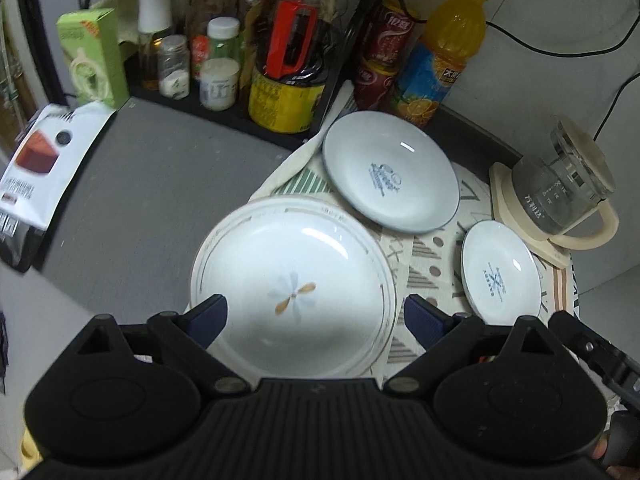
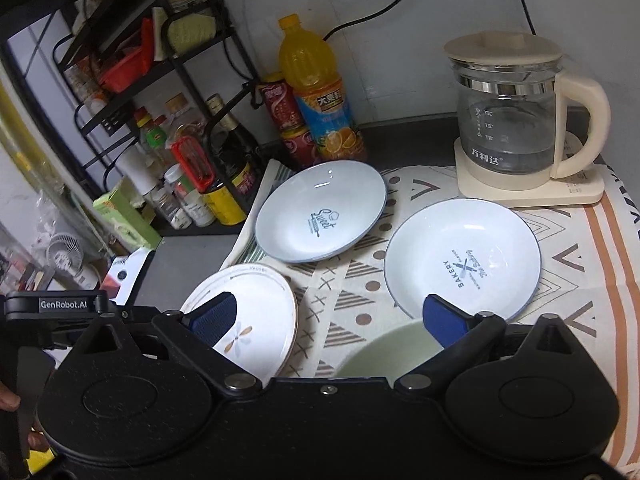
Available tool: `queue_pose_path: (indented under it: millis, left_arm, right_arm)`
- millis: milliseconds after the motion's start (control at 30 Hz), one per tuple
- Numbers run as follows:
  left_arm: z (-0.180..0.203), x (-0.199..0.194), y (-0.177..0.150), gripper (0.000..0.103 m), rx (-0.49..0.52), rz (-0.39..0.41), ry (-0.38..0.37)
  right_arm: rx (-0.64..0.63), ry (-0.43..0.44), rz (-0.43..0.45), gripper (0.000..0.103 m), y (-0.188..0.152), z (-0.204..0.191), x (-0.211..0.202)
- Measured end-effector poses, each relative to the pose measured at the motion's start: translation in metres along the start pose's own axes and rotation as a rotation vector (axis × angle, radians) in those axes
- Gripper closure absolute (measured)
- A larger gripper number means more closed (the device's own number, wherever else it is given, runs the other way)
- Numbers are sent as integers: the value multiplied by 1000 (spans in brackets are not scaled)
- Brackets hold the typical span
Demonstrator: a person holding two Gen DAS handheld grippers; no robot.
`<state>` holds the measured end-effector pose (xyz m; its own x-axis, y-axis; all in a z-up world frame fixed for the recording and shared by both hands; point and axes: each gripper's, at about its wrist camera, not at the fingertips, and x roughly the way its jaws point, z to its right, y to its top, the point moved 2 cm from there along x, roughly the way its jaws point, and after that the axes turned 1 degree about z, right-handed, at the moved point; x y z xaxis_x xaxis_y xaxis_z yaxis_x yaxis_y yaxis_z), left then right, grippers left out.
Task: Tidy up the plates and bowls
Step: 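Move the right gripper to the white plate printed 'Sweet', then close the right gripper on the rim of the 'Sweet' plate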
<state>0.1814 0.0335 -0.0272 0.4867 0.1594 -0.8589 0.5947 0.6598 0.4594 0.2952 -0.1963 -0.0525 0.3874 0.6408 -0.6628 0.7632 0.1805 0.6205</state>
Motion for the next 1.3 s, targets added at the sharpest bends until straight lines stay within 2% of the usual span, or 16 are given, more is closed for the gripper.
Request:
queue_pose_path:
  millis: [100,167,567,667,733,867,1033,1100,1300]
  left_arm:
    - [-4,8,16,9,8,-4,-16]
    - [-5,13,26,10,22,-1,-27]
    - [-14,53,81,15,108,35,-102]
    - [-19,65,93,23,104,30,-125]
    - [-21,74,100,32,107,21,-135]
    - [-27,96,110,39,101,-28,-151]
    - [-31,120,119,52,121,-63,-168]
    - [-32,132,123,54,117,-82,-189]
    - [-25,162,124,63,129,-139,-236]
  right_arm:
    - [46,-23,14,26,6,-2,7]
    - [67,-29,23,29,9,-5,11]
    - [203,-116,40,31,25,-26,51]
    - [261,-129,39,34,26,-27,63]
    - [302,-139,35,36,26,-27,71]
    - [335,-156,37,45,28,-29,86]
    - [380,-180,26,49,29,-31,107]
    - [401,-186,17,54,28,-32,116]
    - [446,-202,-16,59,27,-30,145]
